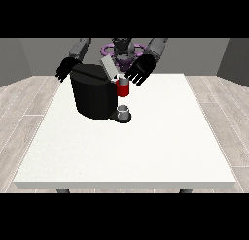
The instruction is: Insert the coffee pod into the coffee machine and close the lid
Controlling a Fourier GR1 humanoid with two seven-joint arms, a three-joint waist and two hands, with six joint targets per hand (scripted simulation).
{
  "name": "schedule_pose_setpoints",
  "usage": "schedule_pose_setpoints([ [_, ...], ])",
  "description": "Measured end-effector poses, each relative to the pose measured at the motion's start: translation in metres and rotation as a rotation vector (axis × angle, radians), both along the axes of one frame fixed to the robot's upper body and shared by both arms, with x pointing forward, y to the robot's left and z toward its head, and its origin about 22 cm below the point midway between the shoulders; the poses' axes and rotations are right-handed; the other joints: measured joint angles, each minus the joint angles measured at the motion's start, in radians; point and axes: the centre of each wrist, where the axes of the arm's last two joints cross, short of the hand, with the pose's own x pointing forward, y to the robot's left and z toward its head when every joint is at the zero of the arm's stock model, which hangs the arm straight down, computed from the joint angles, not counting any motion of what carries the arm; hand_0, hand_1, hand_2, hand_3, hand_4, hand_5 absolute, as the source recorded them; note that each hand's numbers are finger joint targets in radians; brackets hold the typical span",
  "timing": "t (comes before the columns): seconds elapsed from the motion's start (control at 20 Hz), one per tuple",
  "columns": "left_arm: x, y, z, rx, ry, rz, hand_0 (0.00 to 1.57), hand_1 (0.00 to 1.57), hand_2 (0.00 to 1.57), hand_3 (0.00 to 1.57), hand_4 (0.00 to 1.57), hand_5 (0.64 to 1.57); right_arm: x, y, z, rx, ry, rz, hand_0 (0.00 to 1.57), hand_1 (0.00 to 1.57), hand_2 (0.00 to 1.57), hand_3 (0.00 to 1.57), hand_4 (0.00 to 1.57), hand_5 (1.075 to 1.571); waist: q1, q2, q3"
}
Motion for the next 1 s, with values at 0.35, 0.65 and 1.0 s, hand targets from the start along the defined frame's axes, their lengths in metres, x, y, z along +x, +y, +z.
schedule_pose_setpoints([
  [0.35, -0.001, 0.005, 0.006, 0.076, 0.007, -0.017, 0.0, 0.0, 0.0, 0.0, 0.0, 1.571, 0.0, 0.004, -0.001, 0.007, 0.002, 0.004, 0.0, 0.0, 0.0, 0.0, 0.36, 1.571, -0.006, 0.006, 0.001],
  [0.65, -0.001, 0.007, 0.004, 0.107, 0.044, -0.022, 0.0, 0.0, 0.0, 0.0, 0.0, 1.571, -0.003, 0.0, -0.007, 0.003, 0.023, 0.0, 0.0, 0.0, 0.0, 0.0, 0.38, 1.571, -0.006, -0.007, -0.0005],
  [1.0, -0.002, 0.009, -0.01, 0.11, 0.087, -0.029, 0.0, 0.0, 0.0, 0.0, 0.0, 1.571, -0.012, -0.001, -0.018, 0.014, 0.051, -0.015, 0.0, 0.0, 0.0, 0.0, 0.43, 1.571, 0.012, -0.057, -0.0012],
])
